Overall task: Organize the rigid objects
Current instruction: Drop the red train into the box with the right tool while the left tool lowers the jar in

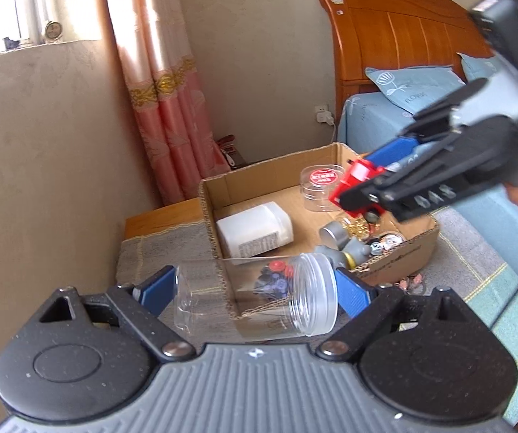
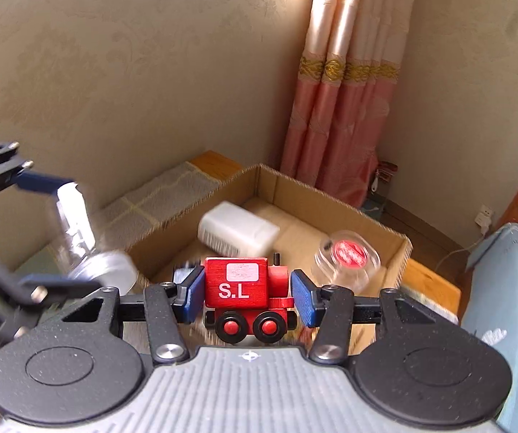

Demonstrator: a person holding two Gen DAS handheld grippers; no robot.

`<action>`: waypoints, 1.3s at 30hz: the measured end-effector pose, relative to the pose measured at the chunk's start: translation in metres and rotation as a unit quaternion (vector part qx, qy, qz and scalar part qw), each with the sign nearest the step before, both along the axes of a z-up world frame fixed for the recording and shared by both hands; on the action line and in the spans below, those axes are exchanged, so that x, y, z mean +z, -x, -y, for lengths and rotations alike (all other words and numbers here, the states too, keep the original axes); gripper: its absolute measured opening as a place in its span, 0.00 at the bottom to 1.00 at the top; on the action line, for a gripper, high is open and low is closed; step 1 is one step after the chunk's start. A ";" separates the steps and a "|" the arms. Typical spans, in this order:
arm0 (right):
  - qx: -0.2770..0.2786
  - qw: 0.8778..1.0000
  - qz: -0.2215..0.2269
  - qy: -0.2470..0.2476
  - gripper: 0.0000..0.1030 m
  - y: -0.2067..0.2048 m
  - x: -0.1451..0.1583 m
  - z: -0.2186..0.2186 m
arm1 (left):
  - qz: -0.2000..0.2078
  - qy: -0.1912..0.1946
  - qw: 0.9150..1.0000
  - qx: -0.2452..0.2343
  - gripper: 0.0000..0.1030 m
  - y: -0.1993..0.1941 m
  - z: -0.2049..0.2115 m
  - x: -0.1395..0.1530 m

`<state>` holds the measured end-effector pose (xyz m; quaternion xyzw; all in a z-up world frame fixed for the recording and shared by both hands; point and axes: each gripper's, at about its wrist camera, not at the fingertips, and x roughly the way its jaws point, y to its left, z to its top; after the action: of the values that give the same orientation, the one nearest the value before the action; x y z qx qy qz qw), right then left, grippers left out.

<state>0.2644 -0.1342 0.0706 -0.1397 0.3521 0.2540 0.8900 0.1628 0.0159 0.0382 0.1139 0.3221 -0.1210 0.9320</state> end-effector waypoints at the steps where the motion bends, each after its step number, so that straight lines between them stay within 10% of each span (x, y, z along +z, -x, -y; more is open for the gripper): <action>1: 0.002 1.000 -0.007 -0.006 0.54 -0.011 0.000 -0.006 | 0.001 0.001 1.000 0.004 0.88 0.000 -0.003 0.001; 16: -0.032 0.996 -0.087 -0.003 0.55 -0.140 -0.042 -0.071 | 0.000 0.011 0.999 0.030 0.88 0.001 -0.018 0.003; 39: -0.131 0.990 -0.050 0.000 0.99 -0.090 -0.004 0.041 | -0.024 0.003 0.999 -0.026 0.88 -0.061 0.036 -0.013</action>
<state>0.3542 -0.1753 0.0667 -0.0796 0.4114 0.1418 0.8968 0.2236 -0.0200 0.0252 0.1169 0.3409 -0.1488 0.9209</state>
